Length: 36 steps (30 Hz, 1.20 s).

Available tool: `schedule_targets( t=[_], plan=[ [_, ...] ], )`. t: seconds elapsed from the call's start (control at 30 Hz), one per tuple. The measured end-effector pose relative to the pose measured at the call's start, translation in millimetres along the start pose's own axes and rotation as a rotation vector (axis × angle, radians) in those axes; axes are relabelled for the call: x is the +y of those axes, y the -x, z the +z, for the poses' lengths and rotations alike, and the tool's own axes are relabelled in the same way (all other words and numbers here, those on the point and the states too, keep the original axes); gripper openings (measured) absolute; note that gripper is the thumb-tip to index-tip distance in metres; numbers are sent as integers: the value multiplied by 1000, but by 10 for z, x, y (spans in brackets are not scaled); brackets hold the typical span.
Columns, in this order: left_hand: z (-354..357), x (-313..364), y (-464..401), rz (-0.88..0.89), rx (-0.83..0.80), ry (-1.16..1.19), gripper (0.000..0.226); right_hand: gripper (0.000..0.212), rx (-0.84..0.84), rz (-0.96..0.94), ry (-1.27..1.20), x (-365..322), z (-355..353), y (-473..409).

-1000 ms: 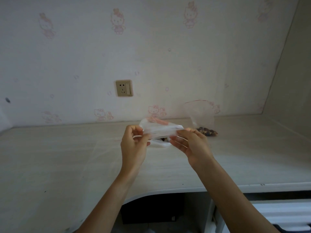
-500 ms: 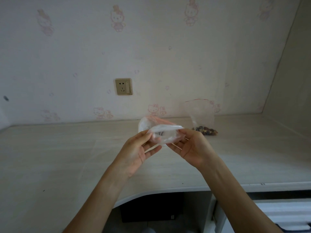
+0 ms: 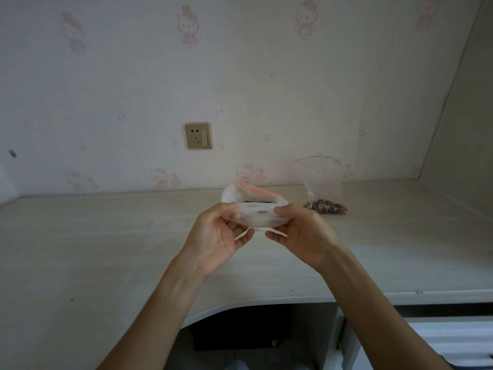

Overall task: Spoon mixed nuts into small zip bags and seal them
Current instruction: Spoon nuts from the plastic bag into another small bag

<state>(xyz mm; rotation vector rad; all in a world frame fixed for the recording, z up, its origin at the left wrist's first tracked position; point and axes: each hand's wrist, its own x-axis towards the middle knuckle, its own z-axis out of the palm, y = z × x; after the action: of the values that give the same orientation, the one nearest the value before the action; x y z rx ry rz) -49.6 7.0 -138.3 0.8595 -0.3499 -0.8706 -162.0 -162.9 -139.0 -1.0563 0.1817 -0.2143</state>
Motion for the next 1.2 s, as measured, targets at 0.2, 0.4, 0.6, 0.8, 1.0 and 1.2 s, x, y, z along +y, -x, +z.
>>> schedule_targets(
  t=[0.2,0.4,0.6,0.8,1.0,1.2],
  plan=[
    [77,-153,-20,288,115,-460,52,18,272,-87,135,39,48,12],
    [145,-248,-81,526,409,-671,15,17,450,-159,130,57,186,29],
    [84,-160,-25,599,408,-749,21,22,325,-75,-48,-2,52,55],
    [78,-90,122,1019,510,-1545,42,22,346,-78,125,-49,-18,80],
    [160,-107,121,1115,292,-1781,42,11,539,-314,645,-36,65,43],
    [118,-102,70,803,200,-1826,55,35,341,-547,1013,-44,31,58]
  ],
)
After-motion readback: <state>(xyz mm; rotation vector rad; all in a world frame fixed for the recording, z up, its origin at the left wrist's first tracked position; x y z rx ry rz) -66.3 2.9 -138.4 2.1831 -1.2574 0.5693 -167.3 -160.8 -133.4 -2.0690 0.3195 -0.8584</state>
